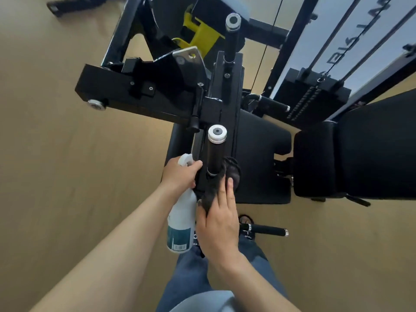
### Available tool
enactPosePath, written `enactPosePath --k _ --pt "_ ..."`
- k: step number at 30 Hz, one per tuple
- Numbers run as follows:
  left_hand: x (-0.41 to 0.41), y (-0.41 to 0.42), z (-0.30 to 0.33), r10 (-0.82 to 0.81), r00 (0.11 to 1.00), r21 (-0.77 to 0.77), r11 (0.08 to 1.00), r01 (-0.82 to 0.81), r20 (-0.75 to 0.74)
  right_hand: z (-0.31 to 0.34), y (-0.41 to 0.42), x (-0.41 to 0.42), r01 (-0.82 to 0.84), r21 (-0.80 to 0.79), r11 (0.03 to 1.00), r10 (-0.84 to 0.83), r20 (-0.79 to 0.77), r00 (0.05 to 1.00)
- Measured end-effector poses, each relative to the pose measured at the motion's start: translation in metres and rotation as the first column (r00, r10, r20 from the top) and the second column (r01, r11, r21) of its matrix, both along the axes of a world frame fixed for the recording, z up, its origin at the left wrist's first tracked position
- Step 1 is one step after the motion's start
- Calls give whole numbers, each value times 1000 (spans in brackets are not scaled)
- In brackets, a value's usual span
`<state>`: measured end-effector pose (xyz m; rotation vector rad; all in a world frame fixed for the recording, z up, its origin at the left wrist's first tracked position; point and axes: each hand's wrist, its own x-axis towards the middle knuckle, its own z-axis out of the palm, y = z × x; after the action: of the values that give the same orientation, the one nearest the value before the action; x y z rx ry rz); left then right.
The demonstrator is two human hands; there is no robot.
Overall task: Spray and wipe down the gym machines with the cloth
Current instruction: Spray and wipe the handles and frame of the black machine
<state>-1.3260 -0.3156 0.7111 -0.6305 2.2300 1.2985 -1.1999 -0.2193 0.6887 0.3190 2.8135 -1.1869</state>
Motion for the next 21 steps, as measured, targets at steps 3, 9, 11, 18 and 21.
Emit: enactPosePath --k 3,9,11,18,21 --pt "-6 -12 2 -58 998 31 998 58 1 -11 -6 -1 -56 267 962 47 41 998" --pt "-13 -44 7 -146 989 17 989 146 7 -14 -45 9 -108 457 883 141 -37 989" --pt "-13 -58 10 -123 992 19 992 123 21 -16 -51 3 -215 527 822 265 -20 964" --pt "-4 -105 16 -84 987 -2 996 86 137 4 -38 -66 -572 766 292 375 459 806" --pt "1 -112 13 -96 982 -9 995 99 162 10 -41 -98 -627 778 43 259 597 759"
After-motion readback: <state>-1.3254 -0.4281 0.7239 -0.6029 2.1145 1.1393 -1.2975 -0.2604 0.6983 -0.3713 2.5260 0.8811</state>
